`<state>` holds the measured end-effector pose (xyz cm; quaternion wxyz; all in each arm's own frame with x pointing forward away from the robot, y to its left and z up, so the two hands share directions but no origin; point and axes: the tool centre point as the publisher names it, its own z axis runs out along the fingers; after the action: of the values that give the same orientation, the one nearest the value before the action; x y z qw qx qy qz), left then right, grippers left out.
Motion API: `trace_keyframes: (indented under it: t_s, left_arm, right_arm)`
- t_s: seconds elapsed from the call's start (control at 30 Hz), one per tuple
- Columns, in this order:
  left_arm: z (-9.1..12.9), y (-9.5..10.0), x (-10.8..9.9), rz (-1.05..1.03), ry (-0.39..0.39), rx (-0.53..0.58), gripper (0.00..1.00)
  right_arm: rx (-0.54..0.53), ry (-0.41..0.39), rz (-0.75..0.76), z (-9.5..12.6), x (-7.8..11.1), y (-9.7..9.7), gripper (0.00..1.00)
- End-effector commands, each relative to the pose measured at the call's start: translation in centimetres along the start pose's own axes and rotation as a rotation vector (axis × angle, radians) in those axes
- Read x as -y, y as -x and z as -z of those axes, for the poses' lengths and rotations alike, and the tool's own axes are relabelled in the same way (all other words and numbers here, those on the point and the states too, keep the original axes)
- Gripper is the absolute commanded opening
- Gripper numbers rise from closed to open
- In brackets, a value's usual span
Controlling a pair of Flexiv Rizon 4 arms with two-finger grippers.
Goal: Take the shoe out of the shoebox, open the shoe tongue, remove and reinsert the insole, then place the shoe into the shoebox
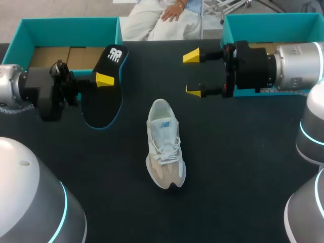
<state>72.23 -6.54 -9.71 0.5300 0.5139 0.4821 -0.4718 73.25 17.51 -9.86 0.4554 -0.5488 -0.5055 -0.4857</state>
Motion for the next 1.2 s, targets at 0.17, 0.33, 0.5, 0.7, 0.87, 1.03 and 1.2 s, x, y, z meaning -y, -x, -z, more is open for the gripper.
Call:
trace_keyframes:
  t_s: [0.17, 0.33, 0.5, 0.7, 0.87, 1.03, 1.2]
  left_arm:
    - [0.1, -0.4, 0.0, 0.206, 0.017, -0.012, 0.00]
    - [0.5, -0.1, 0.3, 0.312, 0.048, -0.030, 0.00]
    - [0.6, 0.7, 0.6, 0.482, 0.049, -0.010, 0.00]
    - [0.6, 0.9, 1.5, 0.675, 0.006, -0.011, 0.00]
    - [0.3, 0.3, 2.0, 0.765, -0.019, -0.040, 0.00]
    - [0.1, 0.7, 2.7, 0.895, -0.059, -0.063, 0.00]
    - [0.0, 1.2, 3.1, 1.029, -0.068, -0.054, 0.00]
  right_arm:
    - [0.002, 0.002, 0.000, -0.2, 0.0, 0.0, 1.00]
    - [0.002, 0.002, 0.000, -0.2, 0.0, 0.0, 1.00]
    - [0.002, 0.002, 0.000, -0.2, 0.0, 0.0, 1.00]
    - [0.002, 0.002, 0.000, -0.2, 0.0, 0.0, 1.00]
    - [0.002, 0.002, 0.000, -0.2, 0.0, 0.0, 1.00]
    - [0.002, 0.002, 0.000, -0.2, 0.0, 0.0, 1.00]
    - [0.002, 0.002, 0.000, -0.2, 0.0, 0.0, 1.00]
